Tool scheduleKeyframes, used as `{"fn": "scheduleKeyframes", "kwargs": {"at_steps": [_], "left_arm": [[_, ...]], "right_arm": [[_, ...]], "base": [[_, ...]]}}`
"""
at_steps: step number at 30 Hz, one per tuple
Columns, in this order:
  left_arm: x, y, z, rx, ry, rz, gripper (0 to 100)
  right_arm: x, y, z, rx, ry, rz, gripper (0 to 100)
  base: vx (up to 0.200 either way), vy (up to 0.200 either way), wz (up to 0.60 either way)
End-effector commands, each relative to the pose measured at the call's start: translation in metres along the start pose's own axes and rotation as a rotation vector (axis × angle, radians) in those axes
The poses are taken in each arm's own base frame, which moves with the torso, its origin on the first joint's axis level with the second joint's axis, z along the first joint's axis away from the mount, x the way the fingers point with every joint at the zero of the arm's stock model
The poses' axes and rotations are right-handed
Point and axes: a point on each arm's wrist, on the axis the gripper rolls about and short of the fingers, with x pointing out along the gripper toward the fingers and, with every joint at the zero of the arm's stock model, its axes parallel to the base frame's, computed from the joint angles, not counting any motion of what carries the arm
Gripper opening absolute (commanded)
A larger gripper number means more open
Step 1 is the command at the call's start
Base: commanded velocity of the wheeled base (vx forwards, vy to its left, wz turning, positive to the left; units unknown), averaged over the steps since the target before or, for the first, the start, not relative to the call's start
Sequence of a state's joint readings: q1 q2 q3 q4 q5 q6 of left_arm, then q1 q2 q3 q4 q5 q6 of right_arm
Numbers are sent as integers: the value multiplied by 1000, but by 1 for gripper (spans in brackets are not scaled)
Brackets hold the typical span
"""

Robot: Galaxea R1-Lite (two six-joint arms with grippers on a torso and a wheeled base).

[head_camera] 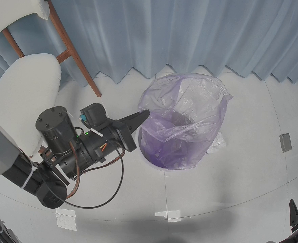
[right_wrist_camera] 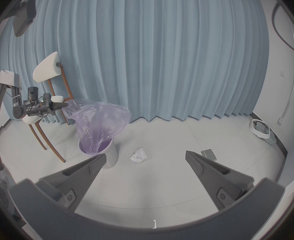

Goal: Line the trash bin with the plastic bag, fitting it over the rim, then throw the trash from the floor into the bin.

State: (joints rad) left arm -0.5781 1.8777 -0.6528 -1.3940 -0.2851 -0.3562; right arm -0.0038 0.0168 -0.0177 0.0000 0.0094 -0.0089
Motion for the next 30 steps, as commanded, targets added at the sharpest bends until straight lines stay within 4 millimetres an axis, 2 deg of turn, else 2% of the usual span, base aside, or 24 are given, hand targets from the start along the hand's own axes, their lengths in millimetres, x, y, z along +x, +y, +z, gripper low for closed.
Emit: {"fn": "scheduleKeyframes", "kwargs": {"at_steps": [1, 2, 5, 6, 8, 10, 13, 15, 17, 18, 19, 22, 23, 24, 26, 30], "left_arm": [[22, 17, -16, 10, -5, 29, 0], [12, 26, -23, 37, 19, 94, 0], [-11, 24, -37, 26, 97, 110, 0], [-30, 18, -47, 11, 151, 115, 0], [-55, 15, -65, -14, 248, 136, 0], [-61, 19, -69, -20, 257, 159, 0], [-58, 34, -72, -12, 237, 210, 0], [-58, 36, -71, -11, 225, 237, 0], [-65, 30, -65, -16, 214, 243, 0], [-70, 25, -61, -15, 206, 242, 0], [-75, 22, -59, -16, 211, 240, 0], [-85, 16, -66, -29, 261, 241, 0], [-86, 15, -67, -30, 263, 241, 0], [-86, 16, -67, -28, 262, 243, 0], [-83, 15, -65, -25, 251, 236, 0], [-77, 6, -64, -20, 239, 190, 0]], "right_arm": [[0, 0, -5, -2, 1, 1, 100], [0, 0, -5, -2, 1, 2, 100], [0, 0, -5, -2, 1, 1, 100], [0, 0, -5, -2, 1, 1, 100], [0, 0, -5, -2, 1, 1, 100], [0, 0, -5, -2, 2, 1, 100], [0, 0, -5, 1, 1, 5, 100], [-4, 0, 15, 14, -56, 36, 100], [2, -1, 56, 35, -89, 81, 100], [14, -1, 81, 50, -92, 125, 100], [24, 0, 93, 71, -79, 173, 100], [57, 10, 110, 276, 110, 324, 100], [61, 12, 112, 304, 129, 336, 100], [86, 24, 122, 432, 256, 371, 100], [110, 38, 128, 468, 349, 391, 100], [150, 60, 120, 441, 503, 409, 100]], "base": [[0, 0, 0], [0, 0, 0], [0, 0, 0], [0, 0, 0], [0, 0, 0], [0, 0, 0], [0, 0, 0], [0, 0, 0], [0, 0, 0], [0, 0, 0], [0, 0, 0], [0, 0, 0], [0, 0, 0], [0, 0, 0], [0, 0, 0], [0, 0, 0]]}}
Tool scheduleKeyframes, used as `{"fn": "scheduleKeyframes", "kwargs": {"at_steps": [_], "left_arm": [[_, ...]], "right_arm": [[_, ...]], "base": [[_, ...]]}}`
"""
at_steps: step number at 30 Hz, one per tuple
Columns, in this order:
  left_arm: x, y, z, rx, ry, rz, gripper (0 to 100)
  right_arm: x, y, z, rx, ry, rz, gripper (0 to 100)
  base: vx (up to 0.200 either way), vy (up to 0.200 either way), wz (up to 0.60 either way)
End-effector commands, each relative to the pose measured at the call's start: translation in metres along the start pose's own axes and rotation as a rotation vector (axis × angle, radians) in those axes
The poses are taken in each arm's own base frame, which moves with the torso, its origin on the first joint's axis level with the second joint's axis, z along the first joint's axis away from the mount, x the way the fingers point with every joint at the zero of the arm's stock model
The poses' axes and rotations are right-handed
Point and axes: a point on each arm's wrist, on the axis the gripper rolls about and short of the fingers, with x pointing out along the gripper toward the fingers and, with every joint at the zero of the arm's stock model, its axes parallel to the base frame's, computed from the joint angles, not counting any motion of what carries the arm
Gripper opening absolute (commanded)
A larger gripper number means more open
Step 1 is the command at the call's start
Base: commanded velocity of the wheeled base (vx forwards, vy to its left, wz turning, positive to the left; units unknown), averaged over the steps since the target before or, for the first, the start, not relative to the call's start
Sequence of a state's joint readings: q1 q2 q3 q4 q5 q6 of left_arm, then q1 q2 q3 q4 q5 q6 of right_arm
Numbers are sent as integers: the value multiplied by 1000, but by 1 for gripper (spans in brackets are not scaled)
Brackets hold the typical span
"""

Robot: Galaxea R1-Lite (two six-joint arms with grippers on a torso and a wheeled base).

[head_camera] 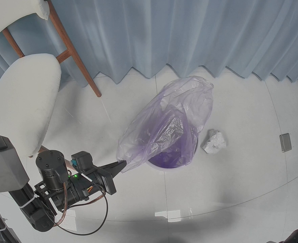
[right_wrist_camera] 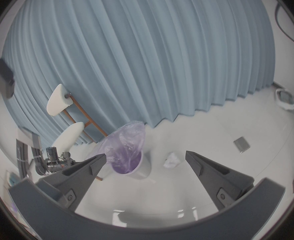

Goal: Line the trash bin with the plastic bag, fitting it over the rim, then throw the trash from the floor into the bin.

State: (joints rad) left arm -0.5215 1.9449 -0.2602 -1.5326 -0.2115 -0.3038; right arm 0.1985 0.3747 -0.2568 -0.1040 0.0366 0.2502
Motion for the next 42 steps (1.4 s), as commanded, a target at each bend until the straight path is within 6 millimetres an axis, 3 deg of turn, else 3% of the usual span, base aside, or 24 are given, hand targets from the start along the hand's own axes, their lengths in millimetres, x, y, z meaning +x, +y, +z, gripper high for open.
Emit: {"fn": "scheduleKeyframes", "kwargs": {"at_steps": [1, 11, 12, 13, 21, 32, 42], "left_arm": [[-9, -17, 2, 12, -17, -44, 0], [-1, -62, -10, 39, 11, -178, 0], [-1, -62, -10, 39, 11, -178, 0], [0, -69, -15, 42, 31, -204, 0], [7, -70, -26, 46, 69, -196, 0], [7, -71, -28, 47, 68, -168, 0], [8, -73, -33, 51, 85, -177, 0]], "right_arm": [[140, 41, 30, 234, 476, 142, 100], [226, 63, 16, 223, 633, 149, 100], [226, 63, 16, 223, 633, 149, 100], [241, 67, 14, 220, 647, 143, 100], [287, 96, 8, 154, 694, 119, 100], [315, 105, 13, 80, 637, 137, 100], [329, 114, 38, 92, 547, 163, 100]], "base": [[0, 0, 0], [0, 0, 0], [0, 0, 0], [0, 0, 0], [0, 0, 0], [0, 0, 0], [0, 0, 0]]}}
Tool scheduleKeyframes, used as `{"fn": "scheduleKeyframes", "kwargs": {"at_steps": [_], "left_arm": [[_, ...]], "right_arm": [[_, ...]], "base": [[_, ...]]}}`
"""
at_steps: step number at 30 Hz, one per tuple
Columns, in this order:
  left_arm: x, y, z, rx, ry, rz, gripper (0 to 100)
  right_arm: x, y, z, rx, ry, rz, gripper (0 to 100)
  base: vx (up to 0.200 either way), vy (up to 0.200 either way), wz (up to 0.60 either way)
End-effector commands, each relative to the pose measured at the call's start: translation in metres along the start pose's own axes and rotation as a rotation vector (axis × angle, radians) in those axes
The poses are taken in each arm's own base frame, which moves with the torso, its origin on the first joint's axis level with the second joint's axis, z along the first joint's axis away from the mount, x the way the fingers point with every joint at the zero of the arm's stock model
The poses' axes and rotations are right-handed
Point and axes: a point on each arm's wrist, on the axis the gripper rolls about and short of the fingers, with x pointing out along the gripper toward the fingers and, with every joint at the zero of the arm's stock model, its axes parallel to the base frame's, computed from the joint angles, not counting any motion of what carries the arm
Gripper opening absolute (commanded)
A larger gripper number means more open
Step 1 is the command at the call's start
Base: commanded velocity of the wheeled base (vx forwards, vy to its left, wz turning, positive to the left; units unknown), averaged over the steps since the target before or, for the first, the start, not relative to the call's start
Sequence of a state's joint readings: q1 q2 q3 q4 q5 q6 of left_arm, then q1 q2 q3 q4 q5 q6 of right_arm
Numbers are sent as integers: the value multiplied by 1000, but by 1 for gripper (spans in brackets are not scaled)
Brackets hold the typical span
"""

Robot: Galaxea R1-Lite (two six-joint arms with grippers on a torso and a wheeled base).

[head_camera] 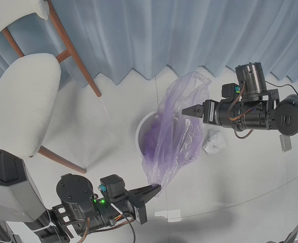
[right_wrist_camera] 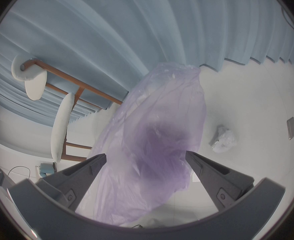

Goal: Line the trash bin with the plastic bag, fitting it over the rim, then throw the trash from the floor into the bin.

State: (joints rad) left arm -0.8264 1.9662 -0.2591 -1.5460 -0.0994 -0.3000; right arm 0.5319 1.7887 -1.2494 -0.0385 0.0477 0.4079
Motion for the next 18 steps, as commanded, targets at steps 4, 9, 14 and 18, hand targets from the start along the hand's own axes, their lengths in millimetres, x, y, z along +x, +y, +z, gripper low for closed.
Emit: {"fn": "scheduleKeyframes", "kwargs": {"at_steps": [4, 9, 14, 18], "left_arm": [[3, -3, -4, 2, 13, -11, 0], [2, -2, -3, 1, 7, 8, 0], [0, 5, -2, -9, -5, 62, 0], [-1, 10, -3, -14, 1, 83, 0]], "right_arm": [[11, -1, 11, -2, -25, -4, 100], [25, -11, 4, -30, 0, -54, 100], [13, -26, -8, -4, 30, -108, 0], [2, -46, -47, 14, 139, -165, 0]], "base": [[0, 0, 0], [0, 0, 0], [0, 0, 0], [0, 0, 0]]}}
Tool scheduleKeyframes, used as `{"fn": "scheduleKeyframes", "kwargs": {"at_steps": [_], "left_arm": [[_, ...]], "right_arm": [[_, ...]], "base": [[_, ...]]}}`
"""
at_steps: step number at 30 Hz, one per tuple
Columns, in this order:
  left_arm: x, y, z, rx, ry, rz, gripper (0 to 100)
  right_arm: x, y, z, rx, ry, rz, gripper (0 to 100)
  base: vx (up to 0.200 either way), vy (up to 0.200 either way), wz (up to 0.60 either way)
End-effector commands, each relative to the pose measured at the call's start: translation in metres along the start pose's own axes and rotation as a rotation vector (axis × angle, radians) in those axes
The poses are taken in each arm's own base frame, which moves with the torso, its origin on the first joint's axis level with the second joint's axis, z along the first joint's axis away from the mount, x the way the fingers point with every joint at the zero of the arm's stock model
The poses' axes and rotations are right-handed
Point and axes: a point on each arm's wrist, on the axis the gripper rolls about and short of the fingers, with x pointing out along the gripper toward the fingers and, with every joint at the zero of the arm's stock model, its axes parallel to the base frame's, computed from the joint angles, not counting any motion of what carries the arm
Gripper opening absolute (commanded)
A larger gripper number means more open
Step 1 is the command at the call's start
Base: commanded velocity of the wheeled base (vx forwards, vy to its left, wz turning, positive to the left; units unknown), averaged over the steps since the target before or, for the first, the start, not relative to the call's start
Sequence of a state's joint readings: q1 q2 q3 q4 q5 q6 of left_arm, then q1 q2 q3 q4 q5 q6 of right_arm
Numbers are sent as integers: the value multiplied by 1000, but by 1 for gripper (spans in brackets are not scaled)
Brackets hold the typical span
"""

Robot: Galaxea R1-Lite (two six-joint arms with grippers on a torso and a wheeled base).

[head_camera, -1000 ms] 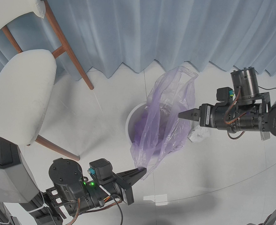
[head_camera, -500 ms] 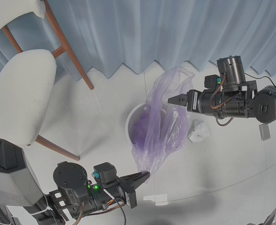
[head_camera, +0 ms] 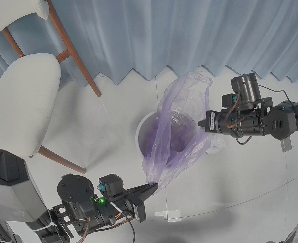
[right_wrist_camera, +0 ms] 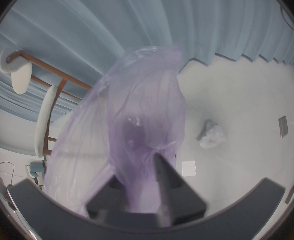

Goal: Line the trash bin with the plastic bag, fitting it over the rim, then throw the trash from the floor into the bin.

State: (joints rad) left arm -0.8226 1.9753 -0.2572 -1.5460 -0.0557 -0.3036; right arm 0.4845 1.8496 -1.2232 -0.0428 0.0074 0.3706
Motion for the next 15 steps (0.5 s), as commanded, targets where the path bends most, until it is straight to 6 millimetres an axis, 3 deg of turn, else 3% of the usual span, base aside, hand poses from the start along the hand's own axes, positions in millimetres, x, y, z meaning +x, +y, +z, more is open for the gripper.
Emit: {"fn": "scheduleKeyframes", "kwargs": {"at_steps": [1, 2, 5, 7, 8, 10, 15], "left_arm": [[-1, 9, -1, -9, 5, 39, 0], [0, 13, -2, -11, 10, 56, 0], [3, 25, -10, -20, 37, 109, 0], [3, 26, -10, -22, 38, 111, 0], [6, 34, -17, -29, 58, 169, 0], [6, 36, -20, -34, 69, 181, 0], [1, 43, -47, -46, 191, 220, 0]], "right_arm": [[-17, -25, -43, 21, 107, -62, 0], [-21, -31, -61, 21, 125, -69, 0], [-21, -42, -87, 23, 99, -59, 0], [-20, -42, -89, 23, 98, -59, 0], [-17, -50, -101, 30, 53, -52, 0], [-14, -56, -107, 36, 48, -60, 0], [1, -69, -132, 63, 66, -80, 0]], "base": [[0, 0, 0], [0, 0, 0], [0, 0, 0], [0, 0, 0], [0, 0, 0], [0, 0, 0], [0, 0, 0]]}}
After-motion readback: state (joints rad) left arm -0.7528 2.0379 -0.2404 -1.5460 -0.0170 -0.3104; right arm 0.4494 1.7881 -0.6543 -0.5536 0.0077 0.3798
